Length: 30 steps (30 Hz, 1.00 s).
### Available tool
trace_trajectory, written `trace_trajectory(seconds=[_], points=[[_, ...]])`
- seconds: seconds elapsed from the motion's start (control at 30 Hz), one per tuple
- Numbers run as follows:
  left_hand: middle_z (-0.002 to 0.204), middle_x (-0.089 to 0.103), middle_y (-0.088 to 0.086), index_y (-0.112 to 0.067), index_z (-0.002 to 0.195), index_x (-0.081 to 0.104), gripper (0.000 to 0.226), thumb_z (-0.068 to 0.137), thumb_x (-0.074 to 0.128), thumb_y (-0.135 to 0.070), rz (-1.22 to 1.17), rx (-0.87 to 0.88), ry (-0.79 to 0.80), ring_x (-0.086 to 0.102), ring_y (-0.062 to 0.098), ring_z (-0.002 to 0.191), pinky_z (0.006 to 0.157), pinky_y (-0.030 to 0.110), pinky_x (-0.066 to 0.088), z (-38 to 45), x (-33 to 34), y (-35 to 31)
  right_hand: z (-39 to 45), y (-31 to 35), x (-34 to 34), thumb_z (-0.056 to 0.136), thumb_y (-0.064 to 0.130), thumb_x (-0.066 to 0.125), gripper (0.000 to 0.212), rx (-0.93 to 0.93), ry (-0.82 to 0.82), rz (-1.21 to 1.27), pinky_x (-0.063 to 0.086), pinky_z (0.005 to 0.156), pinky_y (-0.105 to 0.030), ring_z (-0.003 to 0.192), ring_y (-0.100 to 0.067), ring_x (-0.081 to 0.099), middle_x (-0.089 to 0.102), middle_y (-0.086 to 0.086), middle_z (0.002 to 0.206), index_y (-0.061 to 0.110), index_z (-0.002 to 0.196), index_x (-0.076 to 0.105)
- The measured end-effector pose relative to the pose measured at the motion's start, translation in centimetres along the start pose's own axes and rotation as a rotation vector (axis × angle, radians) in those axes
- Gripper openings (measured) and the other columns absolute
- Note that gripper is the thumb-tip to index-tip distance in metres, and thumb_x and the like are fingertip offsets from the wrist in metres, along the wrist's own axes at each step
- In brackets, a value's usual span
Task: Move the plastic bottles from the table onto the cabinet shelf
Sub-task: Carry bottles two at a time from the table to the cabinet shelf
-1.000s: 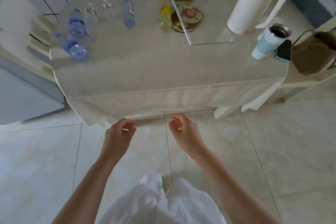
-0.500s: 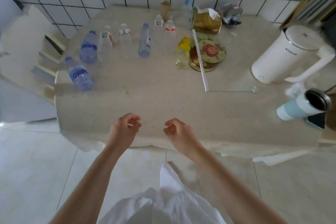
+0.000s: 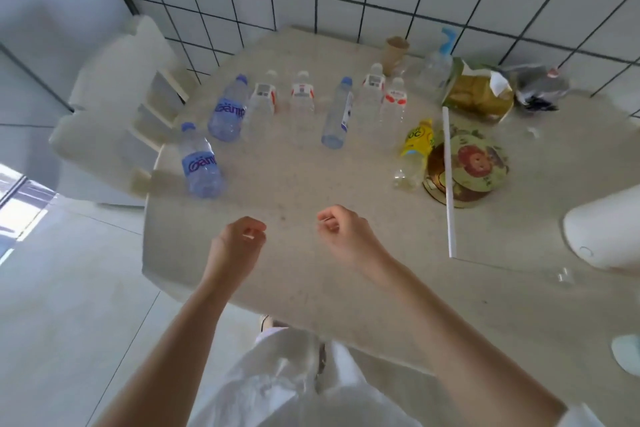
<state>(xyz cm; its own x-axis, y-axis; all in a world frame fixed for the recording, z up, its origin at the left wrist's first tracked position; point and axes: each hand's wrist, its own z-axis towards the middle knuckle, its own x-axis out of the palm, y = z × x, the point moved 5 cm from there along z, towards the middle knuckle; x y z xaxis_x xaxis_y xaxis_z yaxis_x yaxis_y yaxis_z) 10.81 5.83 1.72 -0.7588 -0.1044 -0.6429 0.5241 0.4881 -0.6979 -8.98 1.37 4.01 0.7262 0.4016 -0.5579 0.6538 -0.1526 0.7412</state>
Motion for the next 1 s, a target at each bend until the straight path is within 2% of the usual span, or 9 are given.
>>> trace_trajectory(seconds=[0.1, 0.17, 0.3, 0.4, 0.53, 0.67, 0.8, 0.9, 1.0], points=[[0.095, 0.073, 0.014, -0.012, 0.095, 0.074, 0.016, 0.084, 0.064, -0.006, 0.001, -0.056, -0.054, 0.068, 0.030, 0.092, 0.072, 0.025, 0.041, 4.1, -2.5, 0.7, 4.0, 2.7, 1.1, 0.090, 0.022, 0.060, 0.026, -0.017, 0.016, 0.002, 0.038, 0.077, -0.012, 0.102, -0.017, 0.064, 0.070, -0.006, 0.109, 0.011, 0.114, 0.064], [0.100, 0.072, 0.019, -0.009, 0.099, 0.073, 0.018, 0.084, 0.063, -0.006, 0.016, -0.075, -0.110, 0.066, 0.036, 0.095, 0.075, 0.030, 0.043, 6.9, -4.5, 1.0, 6.8, 4.8, 2.0, 0.090, 0.024, 0.060, 0.025, -0.012, 0.023, 0.001, 0.041, 0.086, -0.020, 0.106, -0.018, 0.063, 0.070, -0.005, 0.109, 0.013, 0.113, 0.063], [0.112, 0.068, 0.018, -0.004, 0.111, 0.067, 0.026, 0.085, 0.064, -0.009, 0.015, -0.132, -0.185, 0.062, 0.036, 0.104, 0.080, 0.034, 0.043, 12.5, -8.3, 1.9, 12.9, 9.3, 3.8, 0.090, 0.025, 0.059, 0.028, 0.015, 0.018, -0.029, 0.042, 0.093, -0.025, 0.112, -0.022, 0.060, 0.069, -0.007, 0.114, 0.012, 0.115, 0.063], [0.123, 0.061, 0.021, -0.004, 0.124, 0.056, 0.042, 0.083, 0.065, -0.012, -0.002, -0.237, -0.182, 0.057, 0.036, 0.112, 0.082, 0.034, 0.042, 17.1, -9.8, 4.0, 17.9, 12.7, 5.5, 0.090, 0.024, 0.058, 0.029, 0.049, 0.012, -0.035, 0.042, 0.092, -0.026, 0.113, -0.025, 0.059, 0.068, -0.009, 0.117, 0.010, 0.115, 0.063], [0.138, 0.042, 0.020, -0.010, 0.143, 0.035, 0.072, 0.082, 0.071, -0.025, -0.083, -0.353, -0.083, 0.050, 0.037, 0.121, 0.092, 0.037, 0.044, 20.9, -9.1, 6.0, 23.3, 16.0, 7.5, 0.091, 0.023, 0.056, 0.030, 0.084, 0.000, -0.021, 0.044, 0.090, -0.029, 0.112, -0.028, 0.059, 0.065, -0.012, 0.119, 0.007, 0.116, 0.061], [0.139, 0.036, 0.017, -0.015, 0.148, 0.022, 0.090, 0.077, 0.076, -0.033, -0.091, -0.348, -0.140, 0.045, 0.037, 0.124, 0.095, 0.040, 0.041, 22.5, -7.4, 5.9, 28.0, 18.1, 9.5, 0.091, 0.020, 0.054, 0.035, 0.114, -0.009, -0.035, 0.046, 0.086, -0.032, 0.111, -0.034, 0.059, 0.064, -0.018, 0.119, 0.000, 0.119, 0.059], [0.143, 0.029, 0.014, -0.024, 0.151, 0.008, 0.105, 0.072, 0.077, -0.036, -0.057, -0.413, -0.142, 0.042, 0.038, 0.125, 0.094, 0.043, 0.042, 23.0, -5.5, 5.7, 32.3, 18.4, 11.2, 0.092, 0.020, 0.053, 0.035, 0.155, -0.022, -0.062, 0.039, 0.071, -0.030, 0.108, -0.036, 0.059, 0.060, -0.024, 0.118, -0.002, 0.120, 0.051], [0.142, 0.031, 0.013, -0.026, 0.151, 0.006, 0.107, 0.071, 0.076, -0.034, -0.038, -0.410, -0.153, 0.043, 0.037, 0.123, 0.091, 0.044, 0.044, 23.3, -5.3, 6.1, 34.6, 18.3, 11.7, 0.094, 0.017, 0.052, 0.040, 0.191, -0.003, -0.121, 0.034, 0.072, -0.027, 0.115, -0.037, 0.055, 0.055, -0.024, 0.127, -0.002, 0.128, 0.042], [0.138, 0.035, 0.012, -0.028, 0.150, 0.011, 0.108, 0.066, 0.079, -0.032, -0.095, -0.392, -0.157, 0.048, 0.036, 0.120, 0.093, 0.045, 0.048, 23.6, -5.7, 7.0, 36.4, 18.5, 12.6, 0.095, 0.018, 0.053, 0.049, 0.232, 0.029, -0.147, 0.040, 0.083, -0.029, 0.122, -0.035, 0.052, 0.051, -0.022, 0.135, -0.004, 0.135, 0.035]])
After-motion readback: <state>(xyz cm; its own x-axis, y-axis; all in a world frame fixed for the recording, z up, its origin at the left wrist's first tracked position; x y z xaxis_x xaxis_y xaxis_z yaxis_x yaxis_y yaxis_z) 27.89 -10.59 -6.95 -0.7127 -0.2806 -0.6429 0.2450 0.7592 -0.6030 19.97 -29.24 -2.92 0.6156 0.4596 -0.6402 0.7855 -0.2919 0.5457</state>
